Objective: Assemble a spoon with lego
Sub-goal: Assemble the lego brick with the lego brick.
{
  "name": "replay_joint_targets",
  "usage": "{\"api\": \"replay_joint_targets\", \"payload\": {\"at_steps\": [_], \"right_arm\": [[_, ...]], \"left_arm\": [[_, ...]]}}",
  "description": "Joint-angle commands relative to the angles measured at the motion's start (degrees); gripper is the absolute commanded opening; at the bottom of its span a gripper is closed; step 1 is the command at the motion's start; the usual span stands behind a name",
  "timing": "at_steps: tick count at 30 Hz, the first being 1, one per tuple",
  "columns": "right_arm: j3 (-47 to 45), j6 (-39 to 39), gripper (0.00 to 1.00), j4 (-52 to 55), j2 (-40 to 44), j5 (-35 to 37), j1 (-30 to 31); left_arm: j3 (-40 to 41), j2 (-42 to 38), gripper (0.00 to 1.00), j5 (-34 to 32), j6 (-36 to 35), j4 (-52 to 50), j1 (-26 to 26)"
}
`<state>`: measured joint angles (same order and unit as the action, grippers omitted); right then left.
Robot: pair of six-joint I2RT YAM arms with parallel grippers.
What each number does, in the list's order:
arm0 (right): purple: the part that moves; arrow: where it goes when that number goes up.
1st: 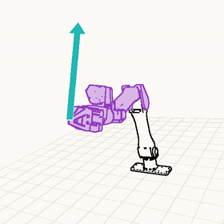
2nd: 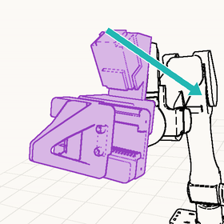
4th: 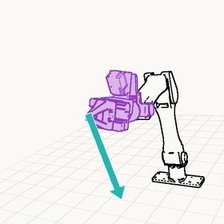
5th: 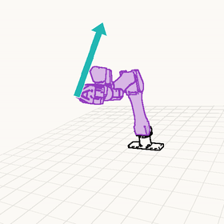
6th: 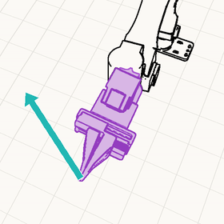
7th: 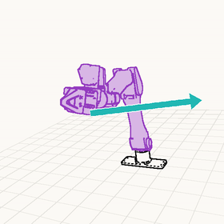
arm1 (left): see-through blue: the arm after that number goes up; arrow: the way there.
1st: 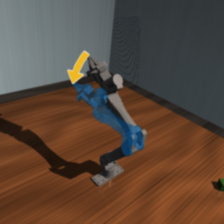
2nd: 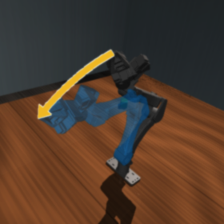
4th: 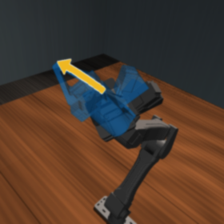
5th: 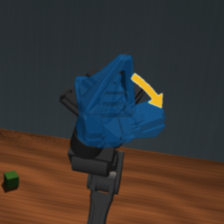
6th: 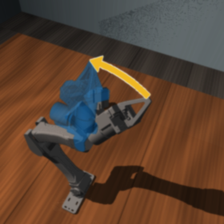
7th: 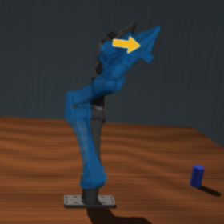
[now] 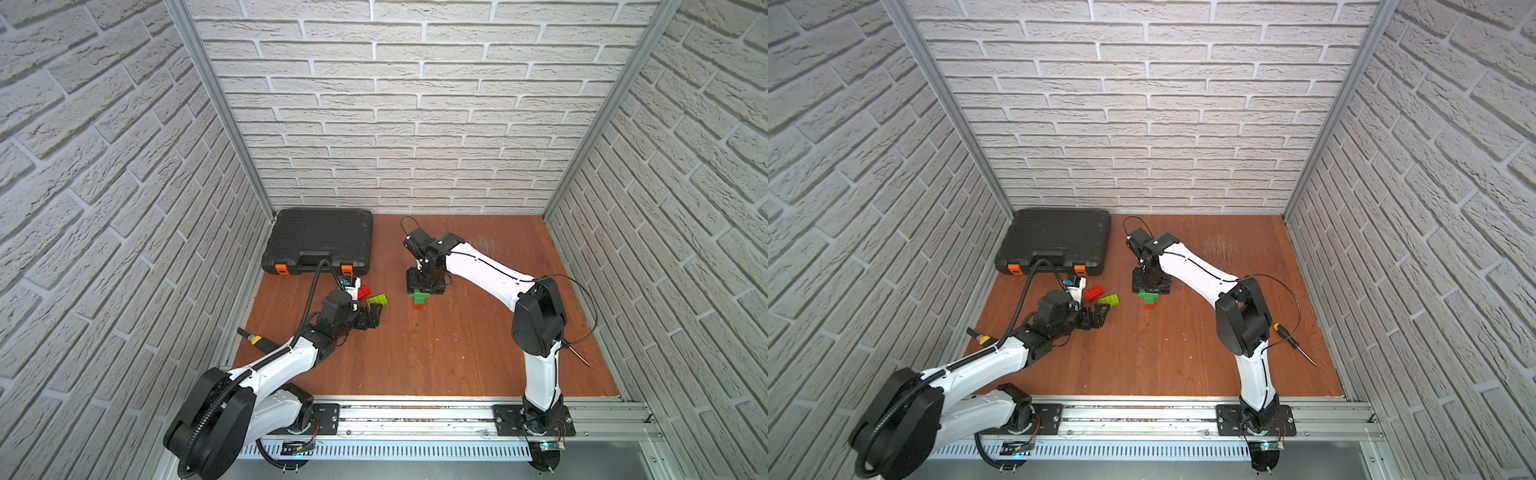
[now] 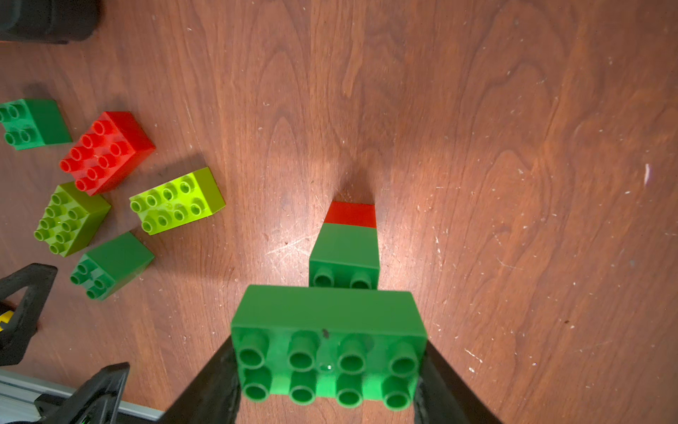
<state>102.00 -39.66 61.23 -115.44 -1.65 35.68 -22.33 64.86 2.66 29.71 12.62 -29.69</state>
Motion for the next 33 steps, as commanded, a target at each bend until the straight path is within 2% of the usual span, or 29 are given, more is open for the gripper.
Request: {"api": "replay_joint_targets", "payload": {"at_steps": [1,23,27,33], "right_arm": [[0.49,0.51,0.52,0.03,-0.24,-0.13,-0.48],[-1.27,1.68,0.51,0.72,-3.21,-0.69,-0.70],[-1.65,1.10,0.50,0.72,-3.55,1.18,-0.57],[2.44,1.72,0.50,4.70,-7.03,5.48,1.03]], "left_arm": [[-1.56,0.65,0.98,0.58,-0.80,3.73,-0.21],[-1.16,0.96,0.98,-0.15,-0.75,3.29,-0.16],[-1.25,0.96,0.98,-0.44,-1.04,2.85,-0.11],[-1.22,0.47,0.98,-1.78,-1.26,1.85,-0.10]]}}
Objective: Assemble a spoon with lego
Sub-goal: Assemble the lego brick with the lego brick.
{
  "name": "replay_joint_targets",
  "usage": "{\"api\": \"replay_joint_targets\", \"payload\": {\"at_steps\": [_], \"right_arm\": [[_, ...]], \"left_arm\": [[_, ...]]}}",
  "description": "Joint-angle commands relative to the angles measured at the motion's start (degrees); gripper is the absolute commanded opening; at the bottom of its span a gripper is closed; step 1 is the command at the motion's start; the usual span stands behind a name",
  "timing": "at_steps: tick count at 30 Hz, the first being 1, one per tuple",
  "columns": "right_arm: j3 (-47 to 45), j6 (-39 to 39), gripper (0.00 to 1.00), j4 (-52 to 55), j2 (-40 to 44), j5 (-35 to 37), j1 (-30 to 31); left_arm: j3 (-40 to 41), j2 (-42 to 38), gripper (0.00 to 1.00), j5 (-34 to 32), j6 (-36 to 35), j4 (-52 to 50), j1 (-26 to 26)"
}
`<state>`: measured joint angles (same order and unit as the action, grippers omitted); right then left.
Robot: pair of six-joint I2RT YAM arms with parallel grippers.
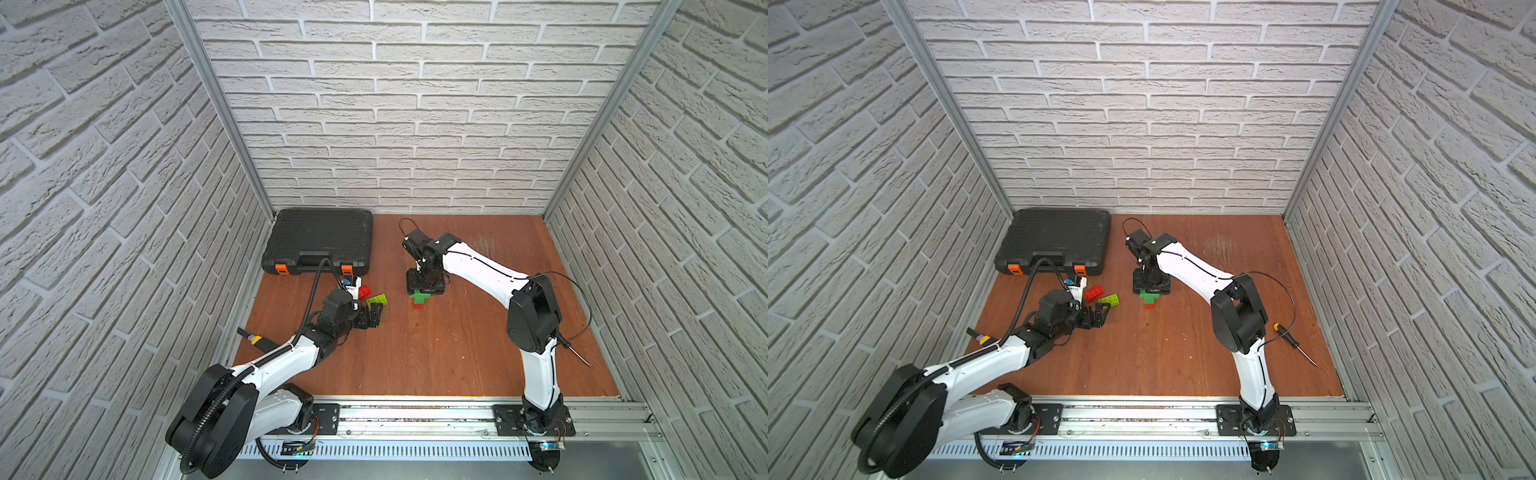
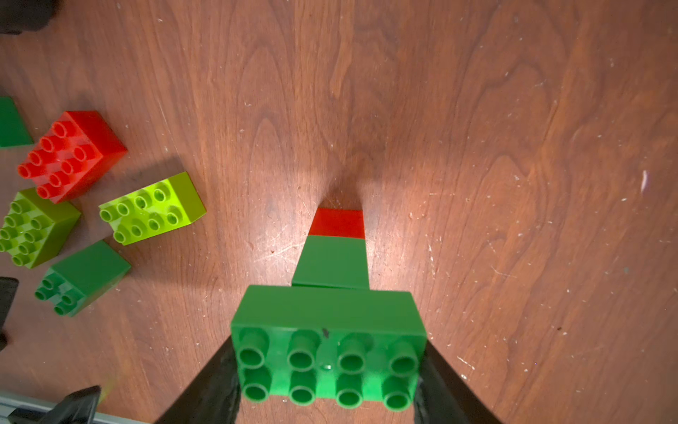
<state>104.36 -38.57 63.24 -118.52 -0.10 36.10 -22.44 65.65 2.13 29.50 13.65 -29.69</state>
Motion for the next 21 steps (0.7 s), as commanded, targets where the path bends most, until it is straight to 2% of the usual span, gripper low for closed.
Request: {"api": "replay_joint_targets", "payload": {"at_steps": [1,6,9,12,17,21], "right_arm": [[0.46,0.74,0.50,3.09,-4.56,4.20,0.83],[0.83,0.54,0.55,2.41,-4.85,2.76,1.17],[2.20,0.62,0.73,2.78,-4.28,2.74,1.43],[3.48,0.77,0.81,3.27,-3.49,2.69,1.61],[4.50,1.09,0.84,4.81,-0.57,4.44,2.02],[3.96,2.43,0.86,5.40,3.68,5.98,3.02]], "left_arm": [[-1.12,-0.42,0.98,-1.33,-1.18,0.40,-0.11],[-0.66,-1.91,0.98,-2.13,-1.46,-0.94,-0.11],[-0.51,-2.46,0.98,-2.36,-1.55,-1.56,-0.06],[-0.67,-2.41,0.98,-2.34,-1.46,-1.93,-0.01],[-1.56,-2.63,0.98,-0.41,-0.32,-4.01,1.68],[-4.41,-3.31,0.98,2.33,-1.72,-9.47,3.86]]}}
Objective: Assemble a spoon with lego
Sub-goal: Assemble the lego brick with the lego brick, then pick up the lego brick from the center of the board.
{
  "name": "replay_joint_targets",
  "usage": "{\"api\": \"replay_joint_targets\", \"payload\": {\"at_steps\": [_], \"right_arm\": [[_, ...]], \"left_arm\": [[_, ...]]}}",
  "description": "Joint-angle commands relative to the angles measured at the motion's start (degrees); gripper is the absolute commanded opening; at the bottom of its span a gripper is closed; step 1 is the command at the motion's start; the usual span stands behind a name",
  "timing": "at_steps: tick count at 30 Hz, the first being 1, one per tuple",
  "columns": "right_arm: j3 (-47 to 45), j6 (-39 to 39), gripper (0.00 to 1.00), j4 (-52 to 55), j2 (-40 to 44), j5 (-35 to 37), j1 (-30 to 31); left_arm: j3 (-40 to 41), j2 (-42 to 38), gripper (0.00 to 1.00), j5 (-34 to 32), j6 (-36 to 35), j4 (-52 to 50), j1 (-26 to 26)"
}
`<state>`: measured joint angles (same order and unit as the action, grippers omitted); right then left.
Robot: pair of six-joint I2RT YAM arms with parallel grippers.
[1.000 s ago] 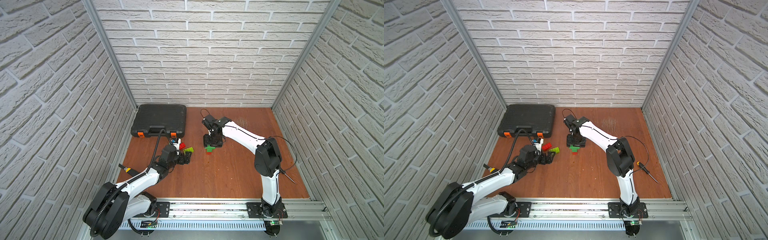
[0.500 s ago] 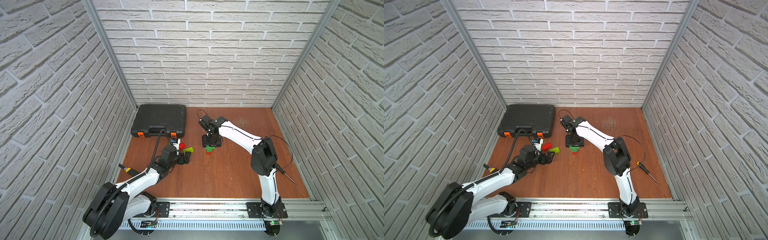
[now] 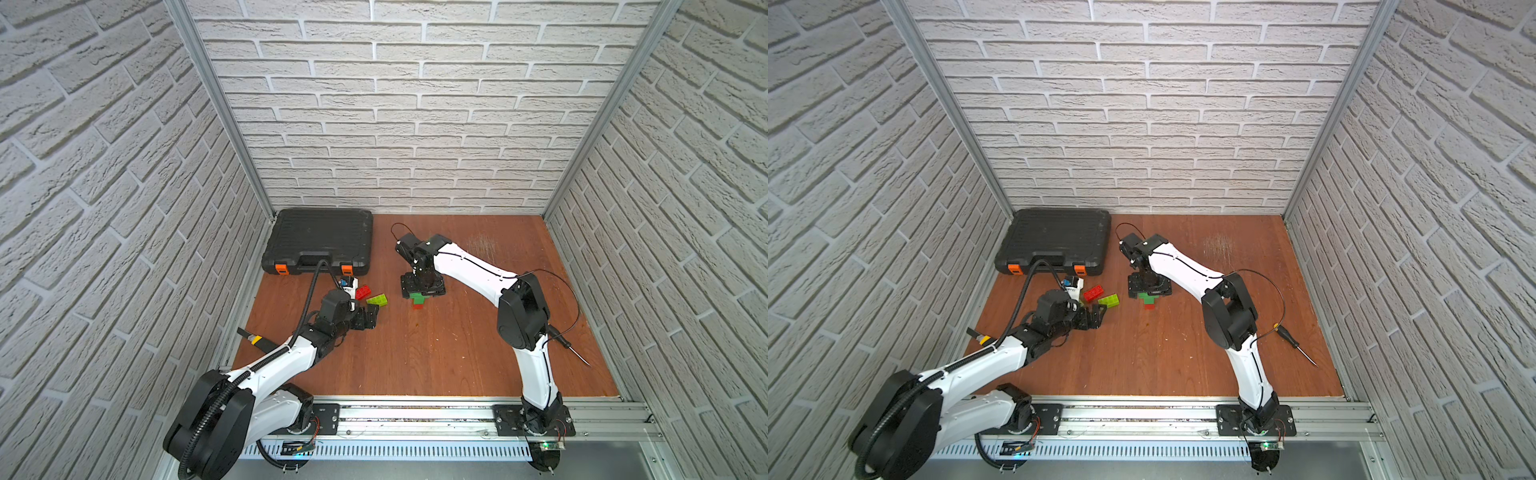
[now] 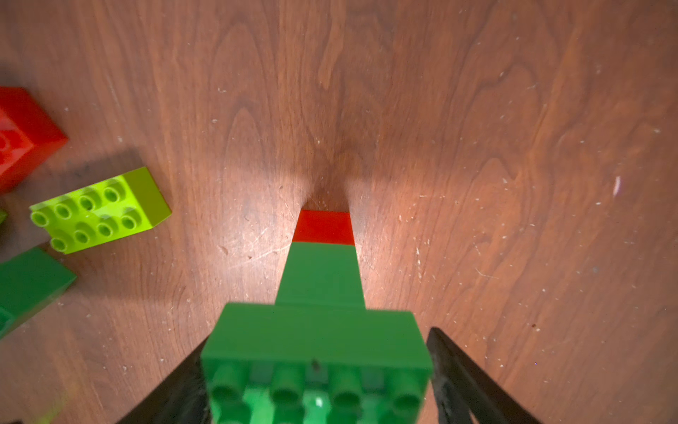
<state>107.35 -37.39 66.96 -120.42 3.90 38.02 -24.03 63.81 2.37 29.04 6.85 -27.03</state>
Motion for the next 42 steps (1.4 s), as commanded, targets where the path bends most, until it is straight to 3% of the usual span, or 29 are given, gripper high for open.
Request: {"api": "replay_joint_targets", "payload": {"at_steps": [1,8,12,20,27,31,42], "right_arm": [[0.65,1.70,0.86,1.39,6.65,1.70,1.24],[-3.56,7.54,0.86,-6.09,17.88,2.91,1.29],[-10.97,15.47,0.87,-15.75,25.39,4.37,-0.72],[-22.39,31.10,0.88,-28.12,32.28,-2.22,-9.33],[-25.35,38.20,0.88,-31.94,32.33,-5.84,-13.24],[-25.01,38.62,0.88,-31.84,31.49,-6.40,-14.35],[-22.48,39.42,0.88,-28.92,29.20,-6.25,-15.55]], "left_arm": [[-3.65,-1.98,0.98,2.13,-1.80,-4.20,1.49],[-13.99,0.08,0.96,5.52,-10.49,-18.16,3.31],[-20.99,6.80,0.96,8.84,-20.75,-26.89,5.58],[-32.83,20.04,0.83,15.80,-37.56,-36.20,6.37],[-38.19,29.24,0.73,16.69,-42.39,-36.76,5.27],[-38.56,32.04,0.71,15.14,-45.32,-33.56,3.38],[-43.62,41.12,0.60,9.16,-48.87,-36.38,0.80]]}}
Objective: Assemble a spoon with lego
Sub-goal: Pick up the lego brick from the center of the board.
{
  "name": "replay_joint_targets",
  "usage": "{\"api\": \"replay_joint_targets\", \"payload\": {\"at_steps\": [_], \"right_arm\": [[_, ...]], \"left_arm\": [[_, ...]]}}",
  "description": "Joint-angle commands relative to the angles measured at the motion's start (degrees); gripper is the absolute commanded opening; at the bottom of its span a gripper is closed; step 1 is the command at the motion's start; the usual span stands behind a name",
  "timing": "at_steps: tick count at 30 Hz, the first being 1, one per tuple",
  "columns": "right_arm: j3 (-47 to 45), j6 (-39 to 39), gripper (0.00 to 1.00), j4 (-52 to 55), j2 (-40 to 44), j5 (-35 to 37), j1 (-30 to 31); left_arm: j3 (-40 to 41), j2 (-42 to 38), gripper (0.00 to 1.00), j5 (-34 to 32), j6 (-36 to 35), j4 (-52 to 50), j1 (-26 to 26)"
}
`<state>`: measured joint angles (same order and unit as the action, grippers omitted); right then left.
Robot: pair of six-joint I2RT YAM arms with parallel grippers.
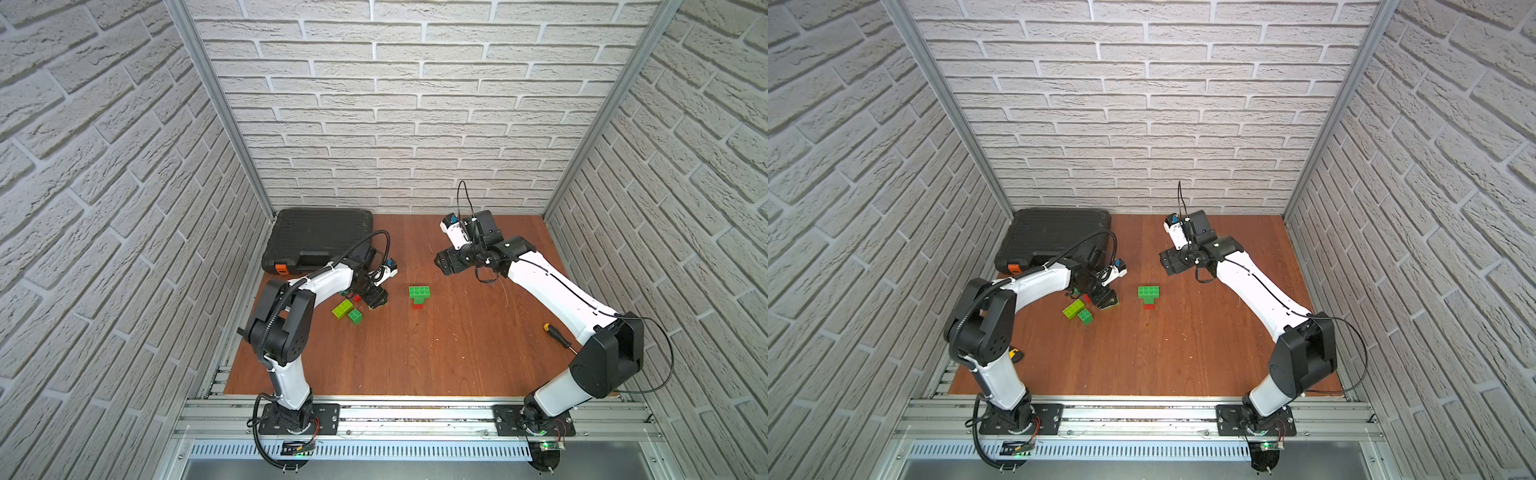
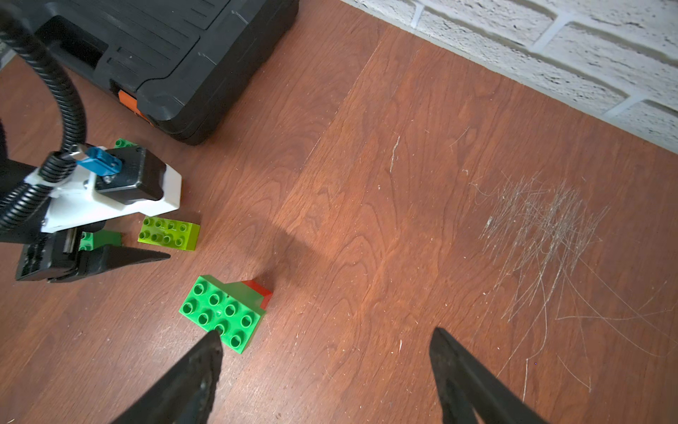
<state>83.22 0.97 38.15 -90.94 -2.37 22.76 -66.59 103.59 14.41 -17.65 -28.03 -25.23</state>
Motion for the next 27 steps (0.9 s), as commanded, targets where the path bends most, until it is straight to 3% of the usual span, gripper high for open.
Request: {"api": "replay_joint_targets", "payload": {"at_steps": [1,7,17,25,27], "right_arm": [[1.86,1.20,0.88,0.03,-0.38,0.21,-0.35],[2.23,1.67,0.88,0.17,-0.04,1.13,-0.60],[1.45,2.61,0.87,1.32,3.13,1.12,-0.79],[-3.00,3.93,0.88,0.98,8.69,1.53,-0.91],[-5.40,7.52,0.88,-0.34,10.73,-3.46,-0.93]], "left_arm": [[-1.17,1.56,0.59,-3.18,-2.39,-1.58,-1.24],[-0.96,2.00,0.51,-4.21,-2.48,-1.68,-2.32],[0.90,0.26,0.27,-5.26,-2.08,-2.33,-3.39],[4.97,-6.51,0.24,-8.40,-1.04,-3.91,-6.06],[6.61,-9.49,0.24,-9.08,-0.22,-4.37,-7.52]]}}
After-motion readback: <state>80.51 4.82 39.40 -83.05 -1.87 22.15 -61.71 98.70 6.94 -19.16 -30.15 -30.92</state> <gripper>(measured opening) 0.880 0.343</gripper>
